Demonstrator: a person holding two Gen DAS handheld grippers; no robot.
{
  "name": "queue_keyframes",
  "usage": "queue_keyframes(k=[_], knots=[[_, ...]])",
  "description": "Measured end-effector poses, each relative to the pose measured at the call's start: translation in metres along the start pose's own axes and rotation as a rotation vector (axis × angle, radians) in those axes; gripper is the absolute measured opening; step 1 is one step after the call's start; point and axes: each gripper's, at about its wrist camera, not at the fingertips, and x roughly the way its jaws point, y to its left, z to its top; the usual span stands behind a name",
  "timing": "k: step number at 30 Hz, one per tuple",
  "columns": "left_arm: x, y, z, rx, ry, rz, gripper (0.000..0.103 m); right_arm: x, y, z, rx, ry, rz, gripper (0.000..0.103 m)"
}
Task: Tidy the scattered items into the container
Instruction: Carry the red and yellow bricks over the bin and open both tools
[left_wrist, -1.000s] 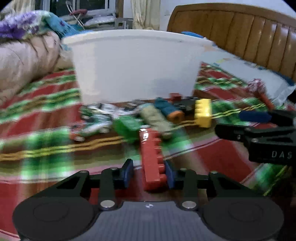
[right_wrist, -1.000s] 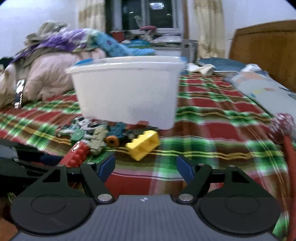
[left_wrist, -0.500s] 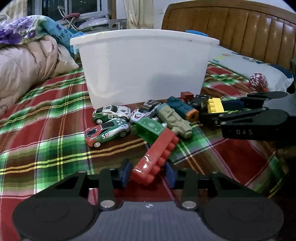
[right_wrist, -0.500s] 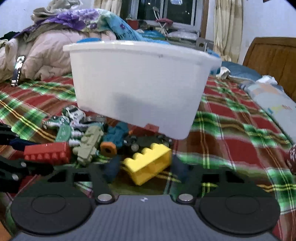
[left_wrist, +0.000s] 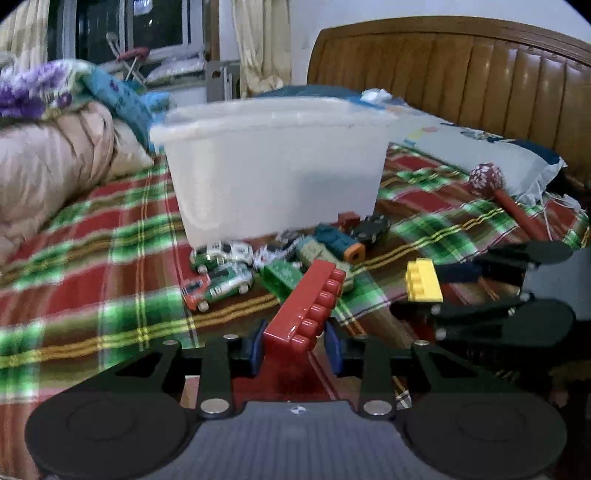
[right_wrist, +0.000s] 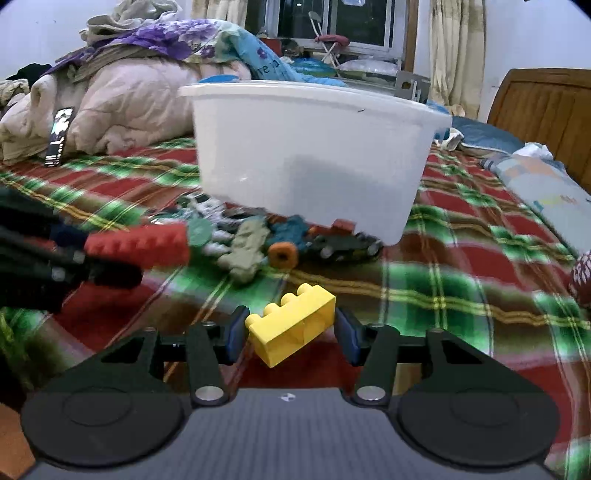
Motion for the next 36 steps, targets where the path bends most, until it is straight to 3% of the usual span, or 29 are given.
queue_keyframes(k=[8,18,25,30,36], knots=[[-0.03,0.003,0.031,0.018,-0.084,0.022,0.037,-0.03,0.001,0.02,-0.011,-0.062,-0.013,0.054],[-0.039,0.017,0.11,0.096,-0.213,0.092,0.037,-0.054,-0.016,0.107,-0.049,-0.192,-0.04,0.054],[-0.031,0.031,0.164,0.097,-0.291,0.119,0.037,-0.046,-0.034,0.161,-0.002,-0.28,-0.037,0.054],[0.004,0.039,0.18,0.132,-0.268,0.14,0.037,-0.024,-0.043,0.182,-0.018,-0.295,-0.049,0.054],[0.05,0.045,0.178,0.128,-0.204,0.149,0.037,0.012,-0.055,0.193,-0.043,-0.241,-0.056,0.054]])
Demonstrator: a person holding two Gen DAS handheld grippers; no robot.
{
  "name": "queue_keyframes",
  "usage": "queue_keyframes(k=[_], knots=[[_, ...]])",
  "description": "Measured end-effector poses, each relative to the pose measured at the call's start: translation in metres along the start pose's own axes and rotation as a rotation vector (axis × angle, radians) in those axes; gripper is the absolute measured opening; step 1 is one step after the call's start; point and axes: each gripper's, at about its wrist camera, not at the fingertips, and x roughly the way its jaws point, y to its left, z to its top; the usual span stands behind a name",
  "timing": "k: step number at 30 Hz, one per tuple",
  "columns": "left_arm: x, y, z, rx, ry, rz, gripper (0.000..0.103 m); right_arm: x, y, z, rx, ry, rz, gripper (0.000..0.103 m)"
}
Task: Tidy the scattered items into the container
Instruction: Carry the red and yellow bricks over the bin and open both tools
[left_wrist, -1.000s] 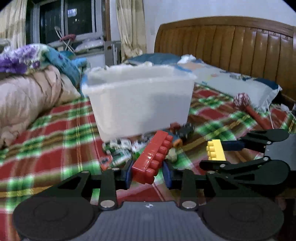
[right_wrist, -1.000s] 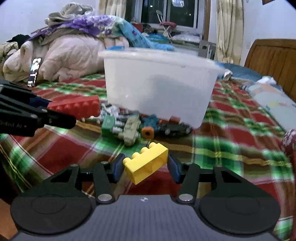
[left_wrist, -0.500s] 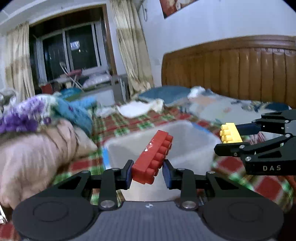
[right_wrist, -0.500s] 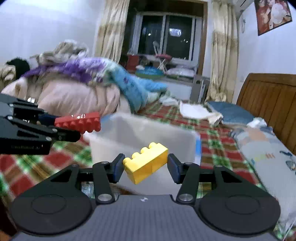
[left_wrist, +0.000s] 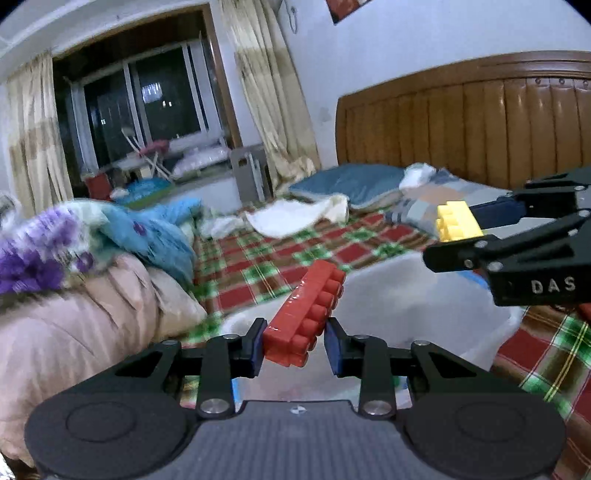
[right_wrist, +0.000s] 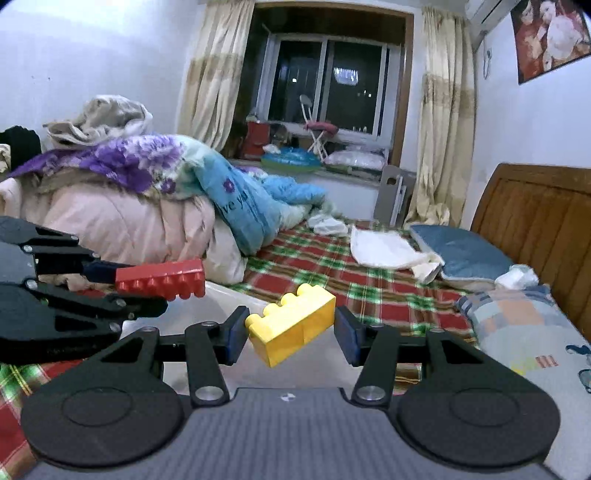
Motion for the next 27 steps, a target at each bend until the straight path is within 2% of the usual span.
queue_keyframes(k=[4,7,8,9,11,14,21,27], knots=[[0.022,-0.005,-0.011,0.001,0.046,-0.011,0.037,0.029,-0.007,-0.011,0.071,0.09,0.028,0.054],[0.029,-0.003,-0.019,-0.03,0.067,-0.022,0.038,0.04,-0.005,-0.02,0.078,0.121,0.033,0.055],[0.03,-0.002,-0.021,-0.036,0.076,-0.027,0.039,0.042,-0.004,-0.022,0.079,0.129,0.032,0.056],[0.032,-0.001,-0.022,-0.041,0.093,-0.035,0.04,0.044,-0.003,-0.024,0.083,0.137,0.035,0.063],[0.033,0.0,-0.023,-0.049,0.108,-0.03,0.055,0.043,-0.004,-0.026,0.092,0.137,0.036,0.074],[0.027,0.0,-0.021,-0.032,0.088,0.002,0.07,0.039,-0.004,-0.023,0.089,0.126,0.028,0.075],[0.001,0.001,-0.014,-0.023,0.051,0.018,0.07,0.017,-0.002,-0.014,0.08,0.089,-0.004,0.076],[-0.043,0.002,-0.023,-0.025,0.01,0.005,0.072,-0.02,0.0,-0.013,0.111,0.039,-0.007,0.078]])
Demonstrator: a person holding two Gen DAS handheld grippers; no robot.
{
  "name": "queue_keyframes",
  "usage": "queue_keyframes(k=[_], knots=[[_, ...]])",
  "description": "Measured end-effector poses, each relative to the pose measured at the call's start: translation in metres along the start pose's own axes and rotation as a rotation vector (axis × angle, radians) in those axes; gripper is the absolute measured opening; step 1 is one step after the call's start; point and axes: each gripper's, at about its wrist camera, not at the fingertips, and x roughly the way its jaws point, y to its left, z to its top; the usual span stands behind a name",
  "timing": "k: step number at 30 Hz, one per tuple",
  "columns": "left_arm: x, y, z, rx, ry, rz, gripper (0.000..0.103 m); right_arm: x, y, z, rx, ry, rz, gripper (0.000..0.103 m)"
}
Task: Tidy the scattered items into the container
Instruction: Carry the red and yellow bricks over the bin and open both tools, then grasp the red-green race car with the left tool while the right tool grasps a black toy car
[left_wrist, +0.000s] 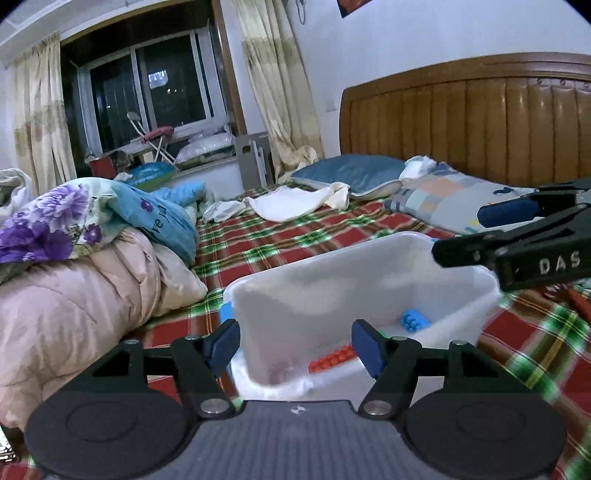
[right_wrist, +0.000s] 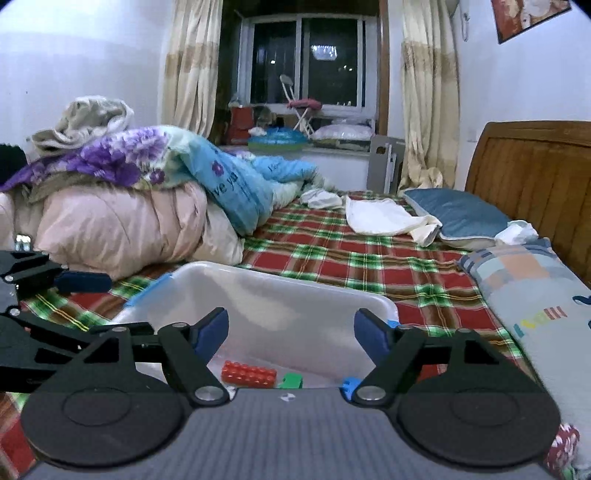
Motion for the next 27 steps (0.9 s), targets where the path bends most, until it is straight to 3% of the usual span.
queue_keyframes(k=[6,12,19,24,27], knots=[[-0.024,-0.002,-0.04,-0.011,0.036,-0.029,0.076,-0.034,0.013,-0.028,-0.021,-0.018,0.016,0.078],[-0.015,-0.01,-0.097,-0.007,0.122,-0.078,0.076,-0.044,0.037,-0.082,-0.1,0.044,0.061,0.078],[0.008,-0.006,-0.135,0.131,0.111,-0.087,0.076,-0.036,0.05,-0.129,-0.103,0.112,0.108,0.078],[0.031,-0.002,-0.136,0.192,0.101,-0.213,0.076,-0.028,0.042,-0.145,-0.069,0.133,0.111,0.078],[0.042,-0.007,-0.14,0.193,0.136,-0.285,0.075,-0.02,0.034,-0.15,-0.058,0.148,0.088,0.078]])
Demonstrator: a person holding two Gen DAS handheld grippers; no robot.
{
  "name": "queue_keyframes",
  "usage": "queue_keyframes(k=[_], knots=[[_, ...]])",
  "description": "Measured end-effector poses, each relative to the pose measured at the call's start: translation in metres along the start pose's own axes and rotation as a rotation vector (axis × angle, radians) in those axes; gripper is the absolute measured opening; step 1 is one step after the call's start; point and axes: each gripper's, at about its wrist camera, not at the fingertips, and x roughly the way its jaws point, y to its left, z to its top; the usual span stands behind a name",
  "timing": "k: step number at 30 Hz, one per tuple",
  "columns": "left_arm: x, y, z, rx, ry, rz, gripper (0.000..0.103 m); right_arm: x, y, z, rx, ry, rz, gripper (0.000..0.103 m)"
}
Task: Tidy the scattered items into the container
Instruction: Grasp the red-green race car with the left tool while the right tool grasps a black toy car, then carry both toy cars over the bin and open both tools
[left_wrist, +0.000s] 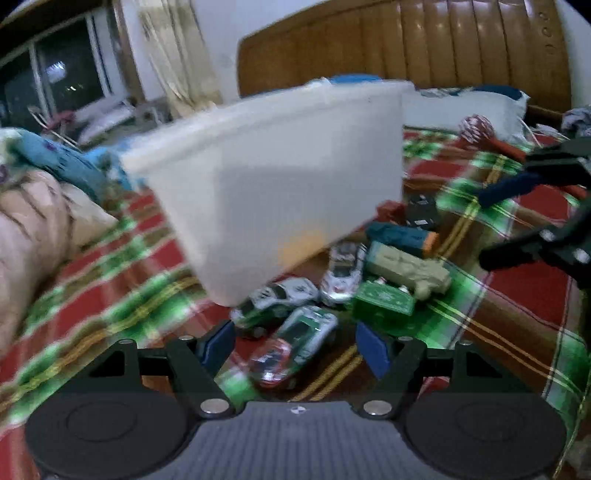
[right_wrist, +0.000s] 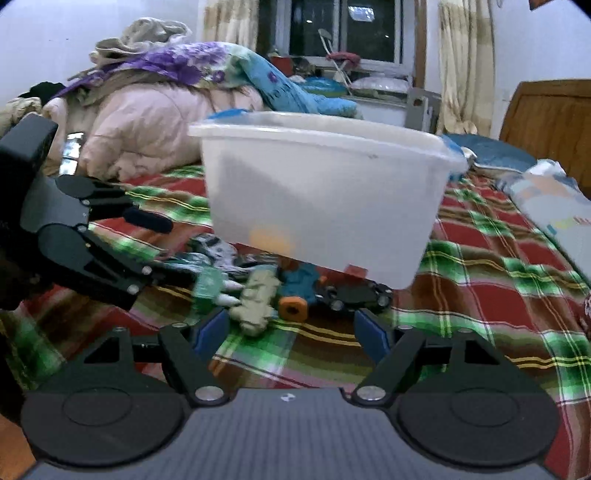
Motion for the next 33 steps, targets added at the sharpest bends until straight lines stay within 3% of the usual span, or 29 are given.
queue_keyframes(k=[9,13,15,16,17,19,33], knots=[[-0.01,-0.023,-0.014,-0.064,0.007,-0.057,0.075,0.037,-0.044,0.006,0.069,0.037,-0.112,0.076],[-0.001,-0.018,-0.01,-0.106,0.011,-0.025,0.076,0.056,-0.045,0.009,0.067,0.067,-0.043,0.076],[0.004,-0.018,-0.006,-0.118,0.008,-0.01,0.076,0.065,-0.039,0.009,0.03,0.065,-0.05,0.075],[0.005,-0.019,-0.004,-0.129,0.01,-0.006,0.069,0.069,-0.037,0.009,0.014,0.065,-0.059,0.074],[0.006,-0.018,-0.002,-0.143,0.01,-0.007,0.054,0.07,-0.036,0.008,0.007,0.061,-0.061,0.069],[0.005,-0.017,0.002,-0.157,0.009,-0.001,0.037,0.069,-0.036,0.005,0.014,0.056,-0.063,0.069],[-0.029,-0.036,-0.013,-0.218,0.002,0.04,0.036,0.028,-0.029,-0.013,0.038,0.027,-0.065,0.068]])
